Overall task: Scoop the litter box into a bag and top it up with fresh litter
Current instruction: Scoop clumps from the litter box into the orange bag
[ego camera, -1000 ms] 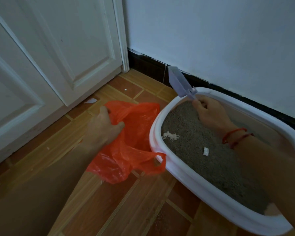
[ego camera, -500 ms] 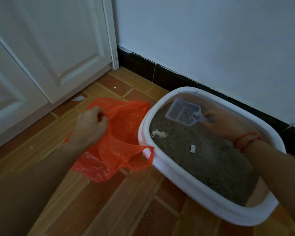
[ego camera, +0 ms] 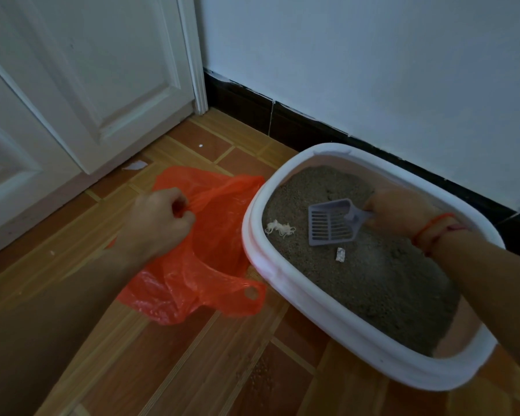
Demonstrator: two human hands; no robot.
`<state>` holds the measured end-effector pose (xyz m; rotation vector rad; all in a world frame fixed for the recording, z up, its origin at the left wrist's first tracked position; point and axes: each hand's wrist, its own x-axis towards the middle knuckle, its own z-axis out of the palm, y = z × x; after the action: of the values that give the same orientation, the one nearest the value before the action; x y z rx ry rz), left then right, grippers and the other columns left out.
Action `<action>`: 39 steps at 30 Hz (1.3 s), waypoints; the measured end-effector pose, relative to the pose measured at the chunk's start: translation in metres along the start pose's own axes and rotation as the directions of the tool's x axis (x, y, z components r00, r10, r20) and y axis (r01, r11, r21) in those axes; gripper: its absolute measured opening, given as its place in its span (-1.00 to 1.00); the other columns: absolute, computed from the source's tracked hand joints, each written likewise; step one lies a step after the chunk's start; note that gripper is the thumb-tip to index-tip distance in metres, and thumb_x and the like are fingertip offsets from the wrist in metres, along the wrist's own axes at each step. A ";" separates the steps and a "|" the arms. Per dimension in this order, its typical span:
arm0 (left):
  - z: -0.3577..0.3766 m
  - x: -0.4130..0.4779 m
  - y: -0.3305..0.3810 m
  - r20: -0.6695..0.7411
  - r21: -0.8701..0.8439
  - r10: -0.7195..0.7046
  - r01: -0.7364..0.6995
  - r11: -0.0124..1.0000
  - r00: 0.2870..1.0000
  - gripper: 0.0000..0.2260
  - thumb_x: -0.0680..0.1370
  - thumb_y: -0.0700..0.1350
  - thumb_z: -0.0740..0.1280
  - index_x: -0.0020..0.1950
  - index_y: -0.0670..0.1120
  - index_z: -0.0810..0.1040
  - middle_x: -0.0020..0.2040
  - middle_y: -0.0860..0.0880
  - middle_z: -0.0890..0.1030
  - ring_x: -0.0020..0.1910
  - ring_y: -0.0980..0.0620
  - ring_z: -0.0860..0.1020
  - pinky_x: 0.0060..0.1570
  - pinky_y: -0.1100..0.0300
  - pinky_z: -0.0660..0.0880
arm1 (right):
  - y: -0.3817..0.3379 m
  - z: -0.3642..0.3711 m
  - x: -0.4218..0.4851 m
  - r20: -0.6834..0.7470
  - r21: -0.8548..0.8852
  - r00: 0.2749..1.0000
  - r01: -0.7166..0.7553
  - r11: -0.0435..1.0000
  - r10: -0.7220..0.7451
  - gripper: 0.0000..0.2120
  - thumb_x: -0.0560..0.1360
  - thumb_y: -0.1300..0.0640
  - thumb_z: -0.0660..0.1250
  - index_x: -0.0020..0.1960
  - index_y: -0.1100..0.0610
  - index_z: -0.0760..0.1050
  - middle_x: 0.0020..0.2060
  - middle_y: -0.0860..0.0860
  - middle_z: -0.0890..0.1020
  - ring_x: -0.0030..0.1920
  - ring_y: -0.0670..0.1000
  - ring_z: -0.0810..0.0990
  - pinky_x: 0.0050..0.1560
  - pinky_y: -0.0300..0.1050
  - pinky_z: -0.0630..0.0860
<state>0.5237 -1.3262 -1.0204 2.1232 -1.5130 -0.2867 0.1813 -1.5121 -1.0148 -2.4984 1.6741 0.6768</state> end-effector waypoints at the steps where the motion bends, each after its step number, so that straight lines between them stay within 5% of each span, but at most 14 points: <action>1: 0.000 -0.001 0.000 -0.001 -0.002 0.009 -0.009 1.000 1.000 -0.96 0.51 -0.17 0.36 -0.08 -0.09 0.60 -0.16 -0.01 0.62 -0.16 0.00 0.57 -0.19 0.19 0.49 | -0.005 0.001 0.000 -0.007 -0.006 1.000 0.003 1.000 -0.003 -0.80 0.51 -0.06 0.32 -0.09 0.05 0.60 -0.30 -0.03 0.61 -0.28 -0.05 0.61 -0.12 -0.08 0.64; 3: 0.001 -0.002 0.001 -0.005 -0.001 0.031 -0.031 1.000 1.000 -0.96 0.52 -0.17 0.36 -0.09 -0.10 0.60 -0.18 -0.01 0.61 -0.19 0.01 0.57 -0.24 0.28 0.45 | -0.017 0.003 -0.001 -0.038 -0.020 0.999 0.019 1.000 -0.019 -0.79 0.52 -0.05 0.32 -0.06 0.09 0.59 -0.31 -0.01 0.59 -0.29 -0.03 0.60 -0.14 -0.05 0.64; 7: 0.003 -0.003 0.000 -0.025 -0.002 0.038 -0.038 0.999 0.999 -0.95 0.51 -0.16 0.37 -0.12 -0.12 0.62 -0.21 -0.03 0.63 -0.20 -0.02 0.59 -0.14 0.06 0.55 | -0.043 0.006 0.001 -0.055 -0.031 0.997 0.057 0.998 -0.059 -0.76 0.55 -0.02 0.29 -0.12 0.15 0.54 -0.33 0.02 0.54 -0.27 0.01 0.59 -0.13 -0.03 0.63; 11: 0.003 -0.004 0.003 -0.017 -0.035 0.037 -0.037 0.999 0.999 -0.93 0.51 -0.16 0.36 -0.15 -0.10 0.61 -0.22 -0.02 0.64 -0.21 -0.01 0.60 -0.16 0.05 0.55 | -0.064 0.018 0.010 -0.021 0.074 0.998 0.062 0.995 -0.060 -0.80 0.54 0.01 0.29 -0.08 0.15 0.53 -0.26 0.07 0.57 -0.21 0.07 0.60 -0.09 0.02 0.62; 17: 0.006 -0.004 0.005 -0.010 -0.079 0.027 -0.027 0.997 1.000 -0.93 0.52 -0.17 0.36 -0.16 -0.09 0.61 -0.24 -0.01 0.64 -0.23 0.03 0.60 -0.22 0.27 0.47 | -0.066 0.037 0.020 0.065 0.305 0.995 0.051 0.951 -0.074 -0.83 0.54 0.04 0.30 -0.09 0.10 0.62 -0.26 0.06 0.60 -0.25 0.03 0.59 -0.25 -0.10 0.50; 26: 0.007 -0.003 0.002 -0.008 -0.065 0.040 -0.040 0.997 0.999 -0.93 0.54 -0.15 0.36 -0.13 -0.11 0.61 -0.21 0.00 0.64 -0.21 0.03 0.60 -0.16 0.16 0.54 | -0.062 0.049 0.013 0.031 0.503 0.993 0.081 0.860 -0.111 -0.69 0.54 0.03 0.34 0.28 0.01 0.56 0.05 0.04 0.65 -0.09 -0.02 0.59 -0.06 -0.17 0.51; 31: 0.007 -0.002 0.001 -0.034 -0.038 0.032 -0.034 0.999 0.999 -0.88 0.54 -0.06 0.39 -0.13 -0.09 0.60 -0.24 0.07 0.59 -0.22 0.15 0.55 -0.27 0.37 0.38 | -0.043 0.039 0.001 -0.051 0.539 0.997 0.083 0.838 -0.066 -0.68 0.56 0.00 0.32 0.28 0.04 0.55 -0.15 -0.04 0.59 -0.30 -0.16 0.50 -0.37 -0.34 0.36; 39: -0.005 -0.005 0.002 -0.031 -0.008 0.029 -0.029 1.000 0.999 -0.86 0.57 -0.04 0.37 -0.10 -0.10 0.62 -0.20 0.02 0.61 -0.21 0.13 0.55 -0.24 0.35 0.41 | -0.014 0.024 -0.015 -0.106 0.613 0.994 0.048 0.789 0.021 -0.72 0.55 -0.02 0.34 0.20 0.05 0.61 -0.33 -0.15 0.54 -0.39 -0.11 0.46 -0.39 -0.29 0.33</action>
<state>0.5224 -1.3212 -1.0154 2.0883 -1.5207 -0.2483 0.1815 -1.4865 -1.0339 -2.0848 1.5672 -0.0348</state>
